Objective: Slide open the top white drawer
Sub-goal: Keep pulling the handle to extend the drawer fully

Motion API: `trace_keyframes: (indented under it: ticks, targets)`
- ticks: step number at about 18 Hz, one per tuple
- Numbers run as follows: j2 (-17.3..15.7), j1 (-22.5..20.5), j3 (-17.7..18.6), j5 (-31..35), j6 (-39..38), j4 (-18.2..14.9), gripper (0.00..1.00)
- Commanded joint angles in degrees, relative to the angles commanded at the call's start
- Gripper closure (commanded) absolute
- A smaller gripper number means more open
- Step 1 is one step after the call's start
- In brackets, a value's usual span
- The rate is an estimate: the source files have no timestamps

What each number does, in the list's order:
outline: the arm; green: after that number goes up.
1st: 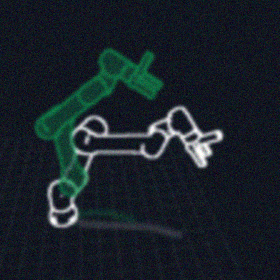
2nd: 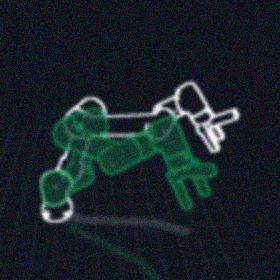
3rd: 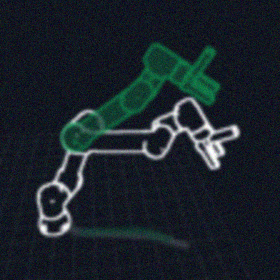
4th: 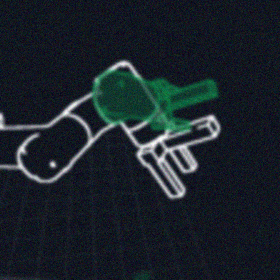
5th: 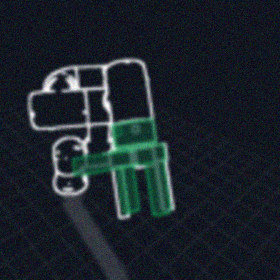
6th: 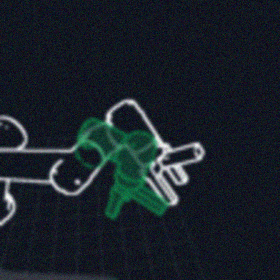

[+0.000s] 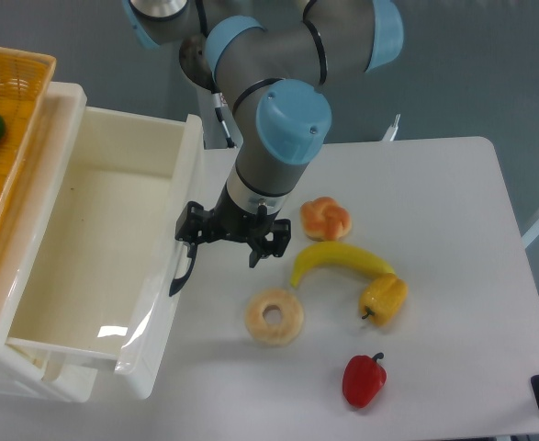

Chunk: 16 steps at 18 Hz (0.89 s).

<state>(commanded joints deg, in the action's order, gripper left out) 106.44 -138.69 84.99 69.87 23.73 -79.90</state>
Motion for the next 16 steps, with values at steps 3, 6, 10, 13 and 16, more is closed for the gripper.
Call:
trace_keyframes:
  ticks: [3, 6, 10, 13, 16]
  targets:
    - [-0.1, -0.5, -1.3, 0.2, 2.6, 0.6, 0.00]
    - [0.1, -0.9, -1.8, 1.6, 9.1, 3.7, 0.00]
    - [0.2, -0.9, -1.7, 8.8, 18.0, 5.0, 0.00]
    - [0.8, -0.9, -1.4, 12.0, 24.3, 5.0, 0.00]
    - [1.1, -2.0, -1.1, 12.4, 25.4, 5.0, 0.00]
